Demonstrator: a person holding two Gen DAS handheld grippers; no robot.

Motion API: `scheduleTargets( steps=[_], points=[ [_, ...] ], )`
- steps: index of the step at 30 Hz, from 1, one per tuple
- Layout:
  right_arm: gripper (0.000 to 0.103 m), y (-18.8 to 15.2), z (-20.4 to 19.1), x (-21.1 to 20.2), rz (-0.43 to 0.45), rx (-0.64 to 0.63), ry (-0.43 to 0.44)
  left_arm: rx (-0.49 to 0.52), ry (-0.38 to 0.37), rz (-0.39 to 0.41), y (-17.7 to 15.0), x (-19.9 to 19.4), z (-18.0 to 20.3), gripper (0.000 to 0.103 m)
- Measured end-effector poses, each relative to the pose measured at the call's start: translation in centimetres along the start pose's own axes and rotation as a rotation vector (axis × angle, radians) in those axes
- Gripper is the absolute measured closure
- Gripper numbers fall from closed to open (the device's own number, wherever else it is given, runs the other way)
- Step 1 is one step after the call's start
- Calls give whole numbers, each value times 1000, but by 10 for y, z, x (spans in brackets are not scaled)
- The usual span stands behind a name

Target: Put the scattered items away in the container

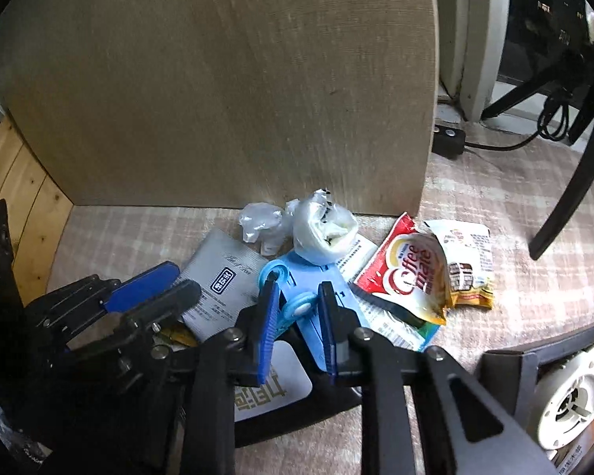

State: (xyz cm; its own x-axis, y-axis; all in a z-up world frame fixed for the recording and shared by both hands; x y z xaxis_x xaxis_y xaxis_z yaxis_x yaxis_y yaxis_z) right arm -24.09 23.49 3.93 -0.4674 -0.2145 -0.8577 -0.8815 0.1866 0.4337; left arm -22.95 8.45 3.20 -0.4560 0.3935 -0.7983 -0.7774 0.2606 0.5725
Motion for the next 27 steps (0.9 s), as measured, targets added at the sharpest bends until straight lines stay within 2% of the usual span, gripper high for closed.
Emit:
scheduleTargets(
  steps=[4,5,6,18,27],
  points=[
    [86,-2,1,-8,15,9,16,-11,3,23,1,-8,-2,90],
    [87,-2,2,-10,17,11,19,-12,0,28,1,-10,-1,94],
    [87,-2,3,-12,22,15,24,-12,-4,30,2,-12,-1,103],
    [87,-1,12,-55,93,40,56,-40,-31,87,4,-53,-9,103],
    [87,-14,20,-110,153,50,77,0,-47,149,10,-91,21,103]
  ],
)
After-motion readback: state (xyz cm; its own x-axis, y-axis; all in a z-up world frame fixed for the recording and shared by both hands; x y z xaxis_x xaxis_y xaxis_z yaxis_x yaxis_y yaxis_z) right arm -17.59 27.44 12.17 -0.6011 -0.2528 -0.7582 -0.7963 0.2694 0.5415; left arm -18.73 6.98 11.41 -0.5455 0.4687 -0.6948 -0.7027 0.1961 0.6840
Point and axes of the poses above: each gripper's, at about its wrist camera, not at the fingertips, and x roughly the way its jaws point, z to its right, y to its top, the point moved 4 cm from there along x, roughly the way its jaws point, and after that the axes turned 1 degree about y, right-handed, at the moved point
